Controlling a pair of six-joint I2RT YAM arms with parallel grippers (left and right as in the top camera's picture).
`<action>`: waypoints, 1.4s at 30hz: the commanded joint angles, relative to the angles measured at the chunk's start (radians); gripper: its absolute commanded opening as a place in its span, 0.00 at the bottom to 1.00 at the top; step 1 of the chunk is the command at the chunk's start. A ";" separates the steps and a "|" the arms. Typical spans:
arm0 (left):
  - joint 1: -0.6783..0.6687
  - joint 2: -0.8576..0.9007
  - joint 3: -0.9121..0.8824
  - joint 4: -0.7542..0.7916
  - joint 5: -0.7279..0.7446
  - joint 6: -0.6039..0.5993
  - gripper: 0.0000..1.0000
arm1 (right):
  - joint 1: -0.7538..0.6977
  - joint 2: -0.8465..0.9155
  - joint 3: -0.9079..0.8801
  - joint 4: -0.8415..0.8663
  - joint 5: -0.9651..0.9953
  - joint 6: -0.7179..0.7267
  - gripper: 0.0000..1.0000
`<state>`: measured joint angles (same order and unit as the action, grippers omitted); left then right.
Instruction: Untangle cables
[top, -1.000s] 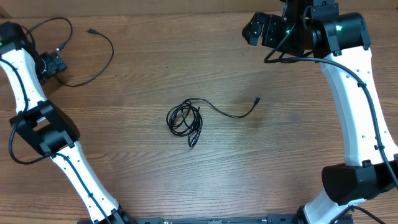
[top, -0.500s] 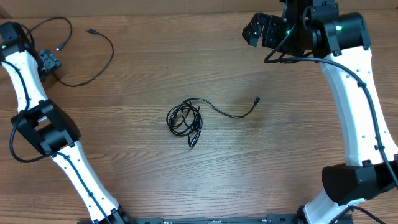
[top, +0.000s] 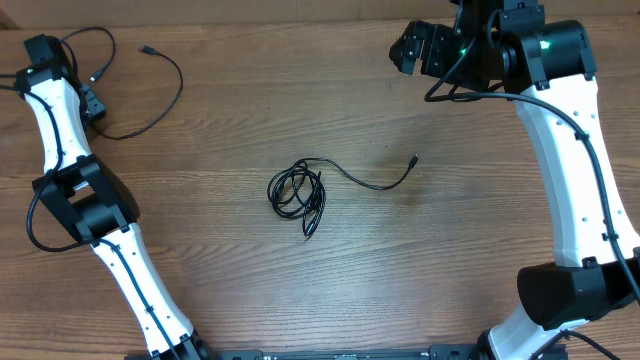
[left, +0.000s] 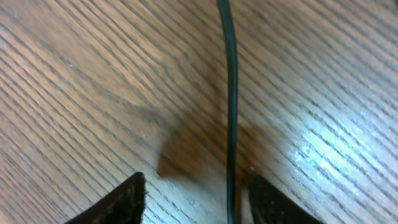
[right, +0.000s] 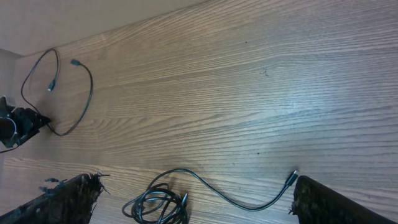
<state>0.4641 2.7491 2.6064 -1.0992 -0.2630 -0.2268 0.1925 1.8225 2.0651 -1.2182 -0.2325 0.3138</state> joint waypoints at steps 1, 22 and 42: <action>0.024 0.044 -0.003 -0.029 0.011 0.013 0.50 | 0.003 -0.011 0.000 0.005 -0.005 -0.004 1.00; 0.103 -0.055 0.106 0.097 0.504 0.243 0.04 | 0.003 -0.011 0.000 0.008 -0.005 -0.004 1.00; -0.012 -0.120 0.172 0.410 0.451 0.246 0.04 | 0.003 -0.011 0.000 -0.003 -0.005 -0.005 1.00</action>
<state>0.4183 2.6308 2.8429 -0.6949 0.3527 -0.0021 0.1921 1.8225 2.0651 -1.2171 -0.2321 0.3138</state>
